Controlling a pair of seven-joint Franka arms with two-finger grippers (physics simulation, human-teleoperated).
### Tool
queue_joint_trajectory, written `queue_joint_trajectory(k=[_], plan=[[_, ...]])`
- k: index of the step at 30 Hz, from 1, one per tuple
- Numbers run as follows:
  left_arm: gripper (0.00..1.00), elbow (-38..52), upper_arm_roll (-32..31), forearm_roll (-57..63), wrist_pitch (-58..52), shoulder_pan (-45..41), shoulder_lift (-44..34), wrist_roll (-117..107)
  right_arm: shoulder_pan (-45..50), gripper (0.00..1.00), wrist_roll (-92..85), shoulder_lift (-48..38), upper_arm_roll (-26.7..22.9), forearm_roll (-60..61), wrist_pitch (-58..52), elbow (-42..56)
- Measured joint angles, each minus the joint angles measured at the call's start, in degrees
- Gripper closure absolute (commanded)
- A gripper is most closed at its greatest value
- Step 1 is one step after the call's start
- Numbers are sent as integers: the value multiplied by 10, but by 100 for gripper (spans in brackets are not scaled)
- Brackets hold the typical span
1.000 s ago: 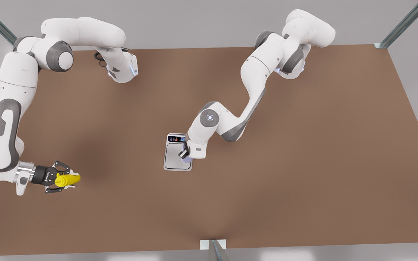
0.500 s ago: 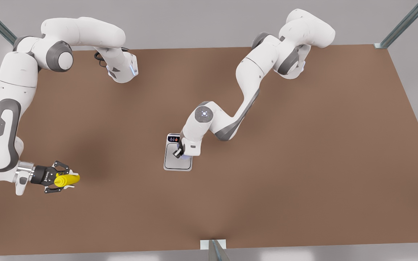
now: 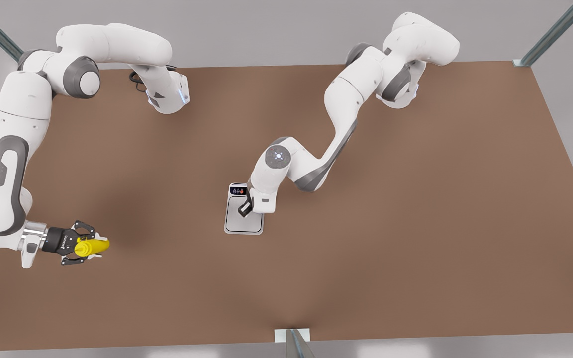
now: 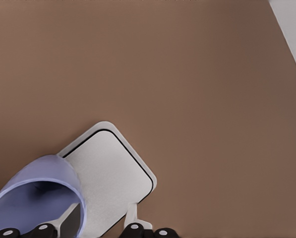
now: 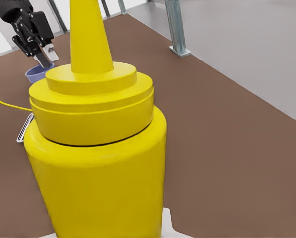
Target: Move cup to the weight, pick up sauce bottle, pour sauce
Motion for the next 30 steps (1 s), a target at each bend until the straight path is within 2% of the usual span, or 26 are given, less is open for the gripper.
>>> queue_joint_trajectory(k=[8,15,19,20,21,22,24,25,26,27,28,29,30], plan=[[44,1,0,-1,-1,0,0,0,0,46,0,0,0,0,0,0],[44,-2,-2,-2,-121,9,-69,3,-1,46,0,0,-1,0,-4,0],[43,-10,8,-31,-307,179,-176,161,9,47,21,-4,-2,-20,1,22],[38,-10,26,-40,-370,232,-191,248,25,47,38,-6,-2,-31,10,29],[16,-37,29,-47,-400,284,-212,297,47,47,56,-6,-3,-42,15,44],[0,-77,78,-51,-409,304,-240,362,73,47,85,-7,-3,-72,30,64],[0,-184,220,-61,-421,307,-305,584,146,47,131,-25,-4,-153,72,74],[0,-193,285,-66,-446,308,-311,719,179,47,152,-37,-2,-190,98,74],[0,-193,324,-69,-455,310,-311,802,215,47,169,-44,-3,-235,107,74],[0,-194,314,-72,-457,340,-328,830,251,47,173,-56,-2,-282,128,73],[0,-198,214,-71,-465,410,-359,848,273,47,187,-70,0,-317,147,67],[0,-284,116,-54,-415,442,-447,866,307,47,191,-76,0,-360,152,65],[0,-307,55,-29,-403,442,-477,859,336,47,193,-85,0,-408,152,58]])
